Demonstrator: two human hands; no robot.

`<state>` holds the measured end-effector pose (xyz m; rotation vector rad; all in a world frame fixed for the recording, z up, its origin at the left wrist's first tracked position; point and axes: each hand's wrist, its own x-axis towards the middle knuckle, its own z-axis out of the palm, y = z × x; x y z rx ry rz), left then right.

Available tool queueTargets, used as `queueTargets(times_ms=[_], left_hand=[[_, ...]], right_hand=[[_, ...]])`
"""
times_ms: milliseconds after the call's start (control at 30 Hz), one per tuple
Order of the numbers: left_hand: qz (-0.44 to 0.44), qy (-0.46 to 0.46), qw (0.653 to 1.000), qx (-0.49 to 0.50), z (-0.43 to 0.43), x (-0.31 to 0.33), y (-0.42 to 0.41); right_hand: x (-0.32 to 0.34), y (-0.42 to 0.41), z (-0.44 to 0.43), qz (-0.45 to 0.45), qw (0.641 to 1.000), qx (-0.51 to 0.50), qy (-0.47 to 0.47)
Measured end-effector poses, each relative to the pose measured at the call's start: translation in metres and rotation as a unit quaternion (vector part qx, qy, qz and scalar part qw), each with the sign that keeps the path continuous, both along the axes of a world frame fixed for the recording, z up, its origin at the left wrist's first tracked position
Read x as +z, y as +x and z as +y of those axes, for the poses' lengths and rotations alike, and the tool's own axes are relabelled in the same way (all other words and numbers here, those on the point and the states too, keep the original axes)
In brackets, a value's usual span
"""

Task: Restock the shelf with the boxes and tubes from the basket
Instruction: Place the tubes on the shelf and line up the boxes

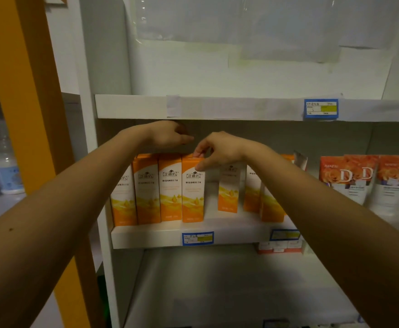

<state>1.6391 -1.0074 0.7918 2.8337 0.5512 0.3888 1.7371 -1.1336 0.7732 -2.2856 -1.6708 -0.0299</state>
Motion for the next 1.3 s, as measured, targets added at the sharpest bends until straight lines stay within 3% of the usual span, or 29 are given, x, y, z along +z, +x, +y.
queueTargets(times_ms=[267, 400, 700, 867, 1300], left_hand=[[-0.011, -0.008, 0.999, -0.036, -0.007, -0.005, 0.008], [-0.020, -0.022, 0.998, -0.062, -0.018, -0.006, 0.021], [0.058, 0.032, 0.990, -0.121, -0.047, -0.009, 0.053], [0.103, 0.065, 0.987, -0.108, -0.048, -0.008, 0.063], [0.131, 0.042, 0.990, -0.027, -0.028, -0.003, 0.049]], right_hand=[[0.000, 0.001, -0.019, -0.053, 0.998, -0.009, 0.033], [0.013, 0.015, -0.050, -0.078, 0.994, -0.066, 0.042], [0.019, 0.042, -0.099, -0.112, 0.979, -0.162, -0.045], [0.010, 0.052, -0.112, -0.108, 0.974, -0.173, -0.099], [-0.003, 0.070, -0.113, -0.097, 0.975, -0.194, -0.039]])
